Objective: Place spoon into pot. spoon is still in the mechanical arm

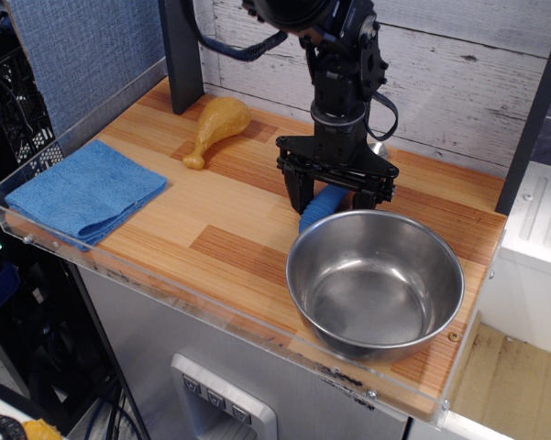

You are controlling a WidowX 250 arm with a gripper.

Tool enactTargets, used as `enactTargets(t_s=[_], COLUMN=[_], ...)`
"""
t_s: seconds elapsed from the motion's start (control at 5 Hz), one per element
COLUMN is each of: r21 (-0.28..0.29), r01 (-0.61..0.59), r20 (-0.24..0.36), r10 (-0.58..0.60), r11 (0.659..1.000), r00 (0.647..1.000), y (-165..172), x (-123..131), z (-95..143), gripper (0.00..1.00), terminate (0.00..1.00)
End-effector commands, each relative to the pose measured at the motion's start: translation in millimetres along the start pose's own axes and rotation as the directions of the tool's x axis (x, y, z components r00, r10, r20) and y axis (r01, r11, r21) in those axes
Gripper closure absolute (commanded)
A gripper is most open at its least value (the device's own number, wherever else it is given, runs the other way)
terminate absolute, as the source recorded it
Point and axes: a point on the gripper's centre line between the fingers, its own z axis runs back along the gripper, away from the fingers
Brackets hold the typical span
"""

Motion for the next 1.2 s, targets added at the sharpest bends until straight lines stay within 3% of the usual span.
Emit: enactTargets(t_s=[0.0, 0.6, 1.0], r21=[-0.036, -0.072, -0.039], r01=[-0.034, -0.009, -0.051], r20=[0.108, 0.032, 0.034], r10=[0.038, 0.011, 0.052], r11=[0.999, 0.997, 0.998], r00=[0.993, 0.999, 0.998], y=[5.0, 4.0, 4.4], x=[13.8, 10.2, 10.5], z=[16.9, 19.1, 18.7], gripper=[0.00, 0.00, 0.00], terminate=[0.00, 0.00, 0.00])
